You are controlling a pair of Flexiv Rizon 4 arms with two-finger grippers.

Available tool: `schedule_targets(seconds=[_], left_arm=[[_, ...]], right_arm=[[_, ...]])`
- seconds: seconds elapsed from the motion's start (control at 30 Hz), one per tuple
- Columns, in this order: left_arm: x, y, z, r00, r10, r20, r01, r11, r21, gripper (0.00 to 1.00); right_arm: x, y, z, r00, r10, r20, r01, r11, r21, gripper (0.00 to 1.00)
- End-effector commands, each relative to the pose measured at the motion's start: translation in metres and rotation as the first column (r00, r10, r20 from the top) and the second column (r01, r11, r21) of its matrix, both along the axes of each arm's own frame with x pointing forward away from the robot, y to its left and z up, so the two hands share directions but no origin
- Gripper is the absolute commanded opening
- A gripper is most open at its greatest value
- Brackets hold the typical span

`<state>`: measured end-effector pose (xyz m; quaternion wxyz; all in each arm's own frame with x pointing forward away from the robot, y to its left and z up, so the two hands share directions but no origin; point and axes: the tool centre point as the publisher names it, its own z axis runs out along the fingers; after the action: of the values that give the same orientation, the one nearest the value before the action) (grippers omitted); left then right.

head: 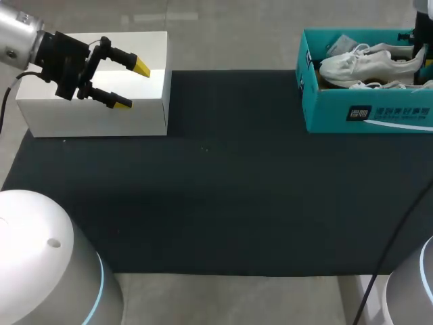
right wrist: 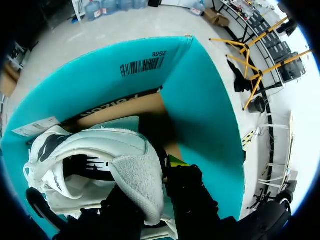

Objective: Take the shoe out of the shoebox, open the shoe tongue, remove and reinsert the insole, then place the shoe into the shoebox

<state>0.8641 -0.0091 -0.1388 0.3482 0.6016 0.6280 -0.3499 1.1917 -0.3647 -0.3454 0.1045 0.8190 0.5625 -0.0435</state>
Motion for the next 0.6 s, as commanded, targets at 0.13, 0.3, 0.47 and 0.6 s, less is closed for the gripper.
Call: schedule_targets(seconds=[0.13,0.3,0.47,0.6], left_arm=[[0.001,0.000,0.001,1.000,-0.002,-0.001,0.002,1.000,0.005,1.00],[0.001,0.000,0.001,1.000,-0.002,-0.001,0.002,1.000,0.005,1.00],[0.001,0.000,0.001,1.000,-0.002,-0.001,0.002,1.000,0.005,1.00],[0.001,0.000,0.001,1.000,-0.002,-0.001,0.002,1.000,0.005,1.00]], right_arm=[[0.013,-0.007,-0.018,0.948,-0.048,-0.316,0.087,0.990,0.111,0.00],[0.011,-0.006,-0.025,0.943,-0.053,-0.329,0.095,0.989,0.114,0.00],[0.011,-0.007,-0.028,0.936,-0.063,-0.348,0.112,0.986,0.124,0.12],[0.006,-0.005,-0.017,0.940,-0.043,-0.339,0.095,0.986,0.136,1.00]])
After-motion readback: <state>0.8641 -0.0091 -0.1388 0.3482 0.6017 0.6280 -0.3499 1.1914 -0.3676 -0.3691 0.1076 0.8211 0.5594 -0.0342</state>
